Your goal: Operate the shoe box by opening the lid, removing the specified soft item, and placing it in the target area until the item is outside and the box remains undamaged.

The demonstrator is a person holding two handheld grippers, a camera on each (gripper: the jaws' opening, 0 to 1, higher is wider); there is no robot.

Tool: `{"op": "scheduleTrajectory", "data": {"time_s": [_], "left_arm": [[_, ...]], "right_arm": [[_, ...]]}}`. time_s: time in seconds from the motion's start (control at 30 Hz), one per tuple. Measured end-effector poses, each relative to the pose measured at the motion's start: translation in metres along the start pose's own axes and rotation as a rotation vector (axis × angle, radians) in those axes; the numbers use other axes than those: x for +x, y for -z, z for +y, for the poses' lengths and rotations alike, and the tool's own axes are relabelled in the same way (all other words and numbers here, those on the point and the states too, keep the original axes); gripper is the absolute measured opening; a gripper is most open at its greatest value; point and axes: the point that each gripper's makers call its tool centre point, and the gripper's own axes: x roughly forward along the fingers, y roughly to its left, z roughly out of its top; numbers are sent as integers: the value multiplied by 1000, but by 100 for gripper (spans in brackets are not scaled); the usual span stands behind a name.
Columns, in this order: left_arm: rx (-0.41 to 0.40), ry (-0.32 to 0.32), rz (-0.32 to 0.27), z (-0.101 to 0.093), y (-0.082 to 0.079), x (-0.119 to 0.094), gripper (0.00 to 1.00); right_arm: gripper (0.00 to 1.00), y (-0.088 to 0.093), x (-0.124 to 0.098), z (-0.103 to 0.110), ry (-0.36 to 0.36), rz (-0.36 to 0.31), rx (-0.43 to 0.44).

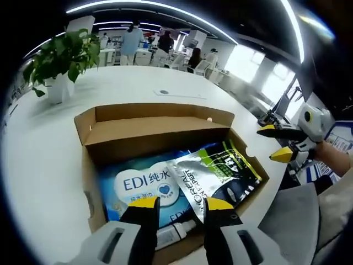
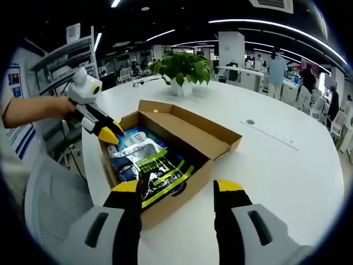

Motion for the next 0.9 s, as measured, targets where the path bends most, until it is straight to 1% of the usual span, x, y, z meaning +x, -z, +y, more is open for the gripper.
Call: {"op": "scheduleTrajectory", "data": {"time_s": [0.1, 0.33, 0.47, 0.53, 0.57, 0.63, 0.67, 0.73, 0.83, 0.9], "left_arm": [[-15, 16, 11, -3, 2, 5, 31], [-80, 71, 29, -12, 4, 17, 30], [-122, 99, 34, -17, 4, 21, 27], [-152, 106, 53, -20, 6, 24, 24], [-155, 108, 58, -20, 6, 24, 22], [-146, 101, 68, -22, 8, 27, 22], [-155, 105, 79, -22, 9, 28, 22], [-183, 112, 84, -22, 11, 29, 22], [-245, 123, 80, -22, 13, 29, 18], [-235, 118, 74, -21, 13, 28, 11]], "right_arm": [[49, 2, -1, 3, -3, 3, 5], [49, 4, -1, 9, -10, 5, 12], [48, 6, 0, 14, -17, 6, 18], [48, 7, 0, 16, -19, 7, 23], [48, 7, 0, 17, -20, 7, 24], [48, 9, 1, 18, -19, 7, 35], [48, 10, 2, 19, -23, 8, 45], [48, 12, 2, 21, -25, 10, 50], [47, 13, 3, 23, -27, 13, 57], [46, 14, 3, 25, -30, 13, 67]]}}
